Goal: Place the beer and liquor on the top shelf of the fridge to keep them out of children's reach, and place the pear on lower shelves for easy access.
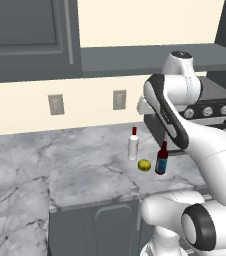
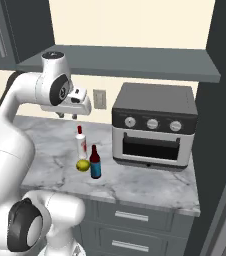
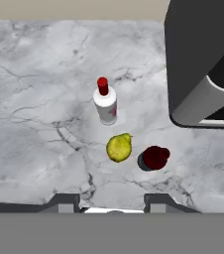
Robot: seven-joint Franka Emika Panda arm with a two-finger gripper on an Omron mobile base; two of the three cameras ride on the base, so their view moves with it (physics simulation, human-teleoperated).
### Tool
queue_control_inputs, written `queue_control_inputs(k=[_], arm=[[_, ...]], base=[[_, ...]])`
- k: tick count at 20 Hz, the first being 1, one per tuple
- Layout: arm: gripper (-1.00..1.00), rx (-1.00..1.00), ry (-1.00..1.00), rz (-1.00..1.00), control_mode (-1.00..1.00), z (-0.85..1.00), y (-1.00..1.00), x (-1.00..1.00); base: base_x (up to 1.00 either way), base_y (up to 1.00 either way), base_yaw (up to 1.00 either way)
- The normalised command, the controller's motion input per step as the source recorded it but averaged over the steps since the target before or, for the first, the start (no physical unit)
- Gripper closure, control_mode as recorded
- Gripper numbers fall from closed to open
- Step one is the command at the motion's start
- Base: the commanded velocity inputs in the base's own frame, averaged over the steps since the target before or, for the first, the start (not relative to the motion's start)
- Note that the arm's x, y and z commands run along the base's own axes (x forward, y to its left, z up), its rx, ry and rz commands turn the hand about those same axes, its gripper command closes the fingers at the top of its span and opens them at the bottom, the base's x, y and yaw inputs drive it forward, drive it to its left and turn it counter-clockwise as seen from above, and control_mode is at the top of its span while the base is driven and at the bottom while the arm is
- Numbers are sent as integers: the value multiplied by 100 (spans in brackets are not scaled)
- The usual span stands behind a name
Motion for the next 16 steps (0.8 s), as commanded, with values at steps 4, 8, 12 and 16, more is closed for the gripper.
queue_control_inputs(k=[4,8,12,16], arm=[[-100,0,-3,5,-100,-13,-7,-23],[-100,2,-32,20,-100,-12,-26,-77],[-100,5,-47,24,-100,0,-30,-80],[-100,2,-16,19,-100,-9,-39,-61]], base=[[0,0,0],[0,0,0],[0,0,0],[0,0,0]])
